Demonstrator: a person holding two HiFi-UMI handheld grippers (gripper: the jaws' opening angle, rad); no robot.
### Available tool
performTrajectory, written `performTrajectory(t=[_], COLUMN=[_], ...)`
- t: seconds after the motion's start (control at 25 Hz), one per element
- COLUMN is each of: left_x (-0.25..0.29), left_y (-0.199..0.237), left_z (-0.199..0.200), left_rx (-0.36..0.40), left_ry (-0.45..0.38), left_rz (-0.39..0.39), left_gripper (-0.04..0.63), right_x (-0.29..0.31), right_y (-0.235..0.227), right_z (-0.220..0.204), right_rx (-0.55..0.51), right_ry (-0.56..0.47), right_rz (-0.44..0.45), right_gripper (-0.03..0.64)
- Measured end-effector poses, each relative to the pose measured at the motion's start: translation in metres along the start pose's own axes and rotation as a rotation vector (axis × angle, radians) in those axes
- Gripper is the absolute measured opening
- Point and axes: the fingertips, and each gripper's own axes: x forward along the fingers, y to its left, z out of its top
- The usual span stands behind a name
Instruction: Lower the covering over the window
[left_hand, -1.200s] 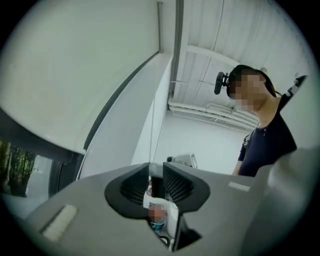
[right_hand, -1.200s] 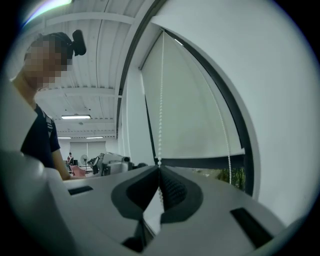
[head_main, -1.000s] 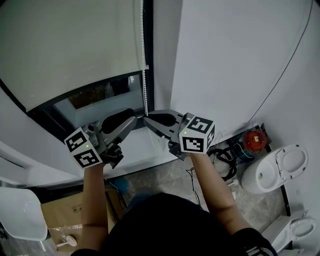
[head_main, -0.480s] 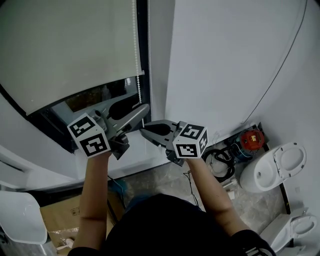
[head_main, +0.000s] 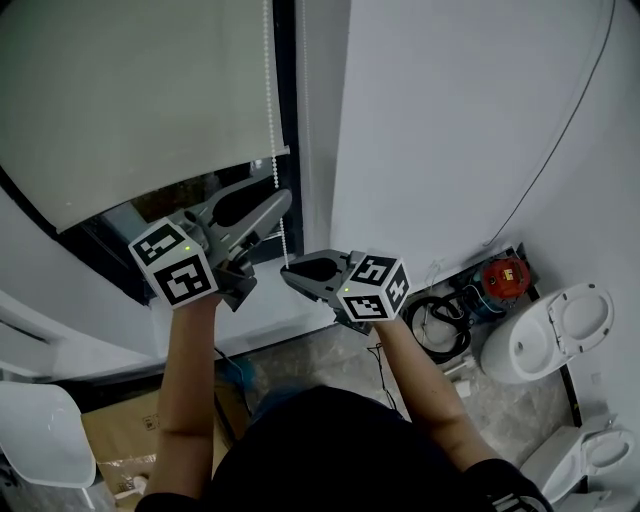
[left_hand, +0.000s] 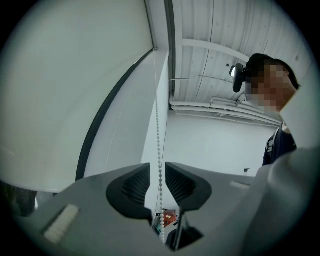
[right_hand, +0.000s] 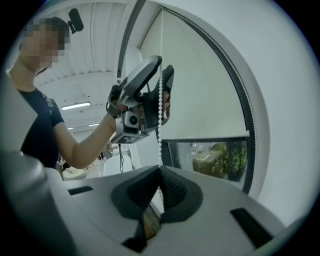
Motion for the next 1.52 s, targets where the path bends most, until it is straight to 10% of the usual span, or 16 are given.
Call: performTrajectory(t=[0.4, 1.04, 1.52], left_x=[0.001, -0.022, -0.033], left_y=[0.007, 0.015, 0.013], left_z=[-0.030, -0.129, -0.202], left_rx=[0.010, -0.279, -0.352], left_ry=[0.070, 0.088, 0.215], left_rz=[0.009, 0.024, 0.046], left_gripper=[0.014, 0.012, 0.012], right_x=[0.007, 0.009, 0.000], right_y=[-0.010, -0.022, -0.030], right_z=[-0.029, -0.127, -0.176], right_rx=[-0.019, 0.112, 0.131], right_ry=[0.102, 0.281, 0.416], right_rz=[-0.015, -0.048, -0.132], right_gripper=[0.014, 0.014, 0.015])
